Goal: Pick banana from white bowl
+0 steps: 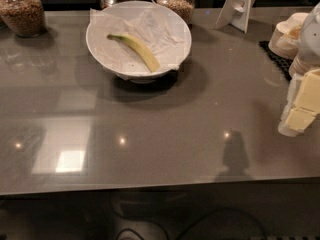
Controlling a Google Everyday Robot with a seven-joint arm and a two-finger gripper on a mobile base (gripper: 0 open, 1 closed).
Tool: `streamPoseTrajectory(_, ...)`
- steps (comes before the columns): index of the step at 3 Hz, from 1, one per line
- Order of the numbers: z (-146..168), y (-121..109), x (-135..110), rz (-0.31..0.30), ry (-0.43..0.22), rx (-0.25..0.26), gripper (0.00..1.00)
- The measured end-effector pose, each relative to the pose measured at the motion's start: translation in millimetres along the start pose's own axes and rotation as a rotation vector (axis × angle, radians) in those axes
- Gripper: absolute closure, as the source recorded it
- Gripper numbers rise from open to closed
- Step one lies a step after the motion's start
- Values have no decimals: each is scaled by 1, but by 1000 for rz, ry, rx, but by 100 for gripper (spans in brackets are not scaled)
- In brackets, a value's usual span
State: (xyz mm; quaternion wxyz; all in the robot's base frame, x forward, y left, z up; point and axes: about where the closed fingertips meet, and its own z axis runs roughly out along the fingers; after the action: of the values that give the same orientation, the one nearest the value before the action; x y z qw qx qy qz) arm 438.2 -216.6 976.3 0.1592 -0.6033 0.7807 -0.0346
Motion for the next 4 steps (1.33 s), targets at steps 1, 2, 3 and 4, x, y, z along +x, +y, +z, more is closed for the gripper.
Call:
streamPoseTrajectory(1,0,0,0,0,0,0,0)
streamPoseTrajectory(2,0,-5,-10,0,-34,14,0)
streamPoseTrajectory(3,1,-22,-46,-10,-137,54,0)
streamPoseTrajectory(4,4,-54,-107,-15,-281,126,0)
